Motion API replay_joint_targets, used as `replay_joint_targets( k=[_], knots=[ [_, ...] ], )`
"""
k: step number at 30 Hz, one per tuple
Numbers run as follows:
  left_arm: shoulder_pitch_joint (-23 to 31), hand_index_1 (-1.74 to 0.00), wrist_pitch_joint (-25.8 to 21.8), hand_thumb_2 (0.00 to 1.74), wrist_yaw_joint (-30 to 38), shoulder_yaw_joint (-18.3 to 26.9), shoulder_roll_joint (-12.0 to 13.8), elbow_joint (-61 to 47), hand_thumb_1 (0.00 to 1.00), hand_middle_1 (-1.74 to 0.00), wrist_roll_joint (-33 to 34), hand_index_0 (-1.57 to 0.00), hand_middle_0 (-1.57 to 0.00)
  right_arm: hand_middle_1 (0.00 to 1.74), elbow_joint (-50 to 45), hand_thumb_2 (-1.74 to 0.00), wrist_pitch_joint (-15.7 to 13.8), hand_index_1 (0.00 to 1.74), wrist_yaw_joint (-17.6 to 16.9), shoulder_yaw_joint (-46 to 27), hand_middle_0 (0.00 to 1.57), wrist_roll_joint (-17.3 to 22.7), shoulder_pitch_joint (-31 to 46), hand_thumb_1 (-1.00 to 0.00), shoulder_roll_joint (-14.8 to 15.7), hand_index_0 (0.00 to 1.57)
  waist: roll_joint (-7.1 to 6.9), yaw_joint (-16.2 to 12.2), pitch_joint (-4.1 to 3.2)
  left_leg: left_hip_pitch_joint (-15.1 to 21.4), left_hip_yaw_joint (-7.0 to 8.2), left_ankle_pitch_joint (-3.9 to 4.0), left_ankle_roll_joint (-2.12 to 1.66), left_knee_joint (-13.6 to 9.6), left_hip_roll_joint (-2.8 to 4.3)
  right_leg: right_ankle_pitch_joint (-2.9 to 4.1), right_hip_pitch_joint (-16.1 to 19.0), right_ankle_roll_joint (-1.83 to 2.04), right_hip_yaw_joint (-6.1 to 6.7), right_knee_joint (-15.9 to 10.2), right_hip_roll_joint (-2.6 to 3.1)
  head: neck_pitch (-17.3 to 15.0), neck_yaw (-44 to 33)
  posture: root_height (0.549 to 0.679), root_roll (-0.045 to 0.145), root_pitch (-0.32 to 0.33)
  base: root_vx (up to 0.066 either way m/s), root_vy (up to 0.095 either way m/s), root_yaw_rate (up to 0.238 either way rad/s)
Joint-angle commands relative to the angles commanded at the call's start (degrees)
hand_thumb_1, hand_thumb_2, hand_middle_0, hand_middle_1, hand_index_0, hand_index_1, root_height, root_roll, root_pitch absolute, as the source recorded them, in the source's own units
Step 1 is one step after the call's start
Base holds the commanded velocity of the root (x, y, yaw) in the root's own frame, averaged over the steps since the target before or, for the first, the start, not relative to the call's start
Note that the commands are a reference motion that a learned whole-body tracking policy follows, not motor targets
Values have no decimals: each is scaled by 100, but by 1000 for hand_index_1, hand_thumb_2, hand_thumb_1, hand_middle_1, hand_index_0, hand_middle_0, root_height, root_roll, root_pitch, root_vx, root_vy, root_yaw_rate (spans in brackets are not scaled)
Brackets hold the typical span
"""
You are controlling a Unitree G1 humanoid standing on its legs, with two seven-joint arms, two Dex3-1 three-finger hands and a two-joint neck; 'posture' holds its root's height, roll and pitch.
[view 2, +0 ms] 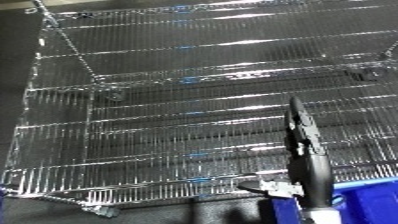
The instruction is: Pick up the object and place it into the box
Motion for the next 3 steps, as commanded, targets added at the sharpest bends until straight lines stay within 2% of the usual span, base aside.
replay_joint_targets(
  k=[3],
  knots=[
    [-84, -1740, -12, 1740, 42, -22, -15, 11, 1000, -1740, -1, -1570, -1570, 0, 59, 0, 3, 0, -13, 116, 0, -47, -109, 0, 8, 0, -33, 68, 11, -33, -47, -23, 4, 63, -5, -34, -9, 0, -33, 68, -13, -31, -247, 635, 69, -72, 19, -16, 102]
  ],
)
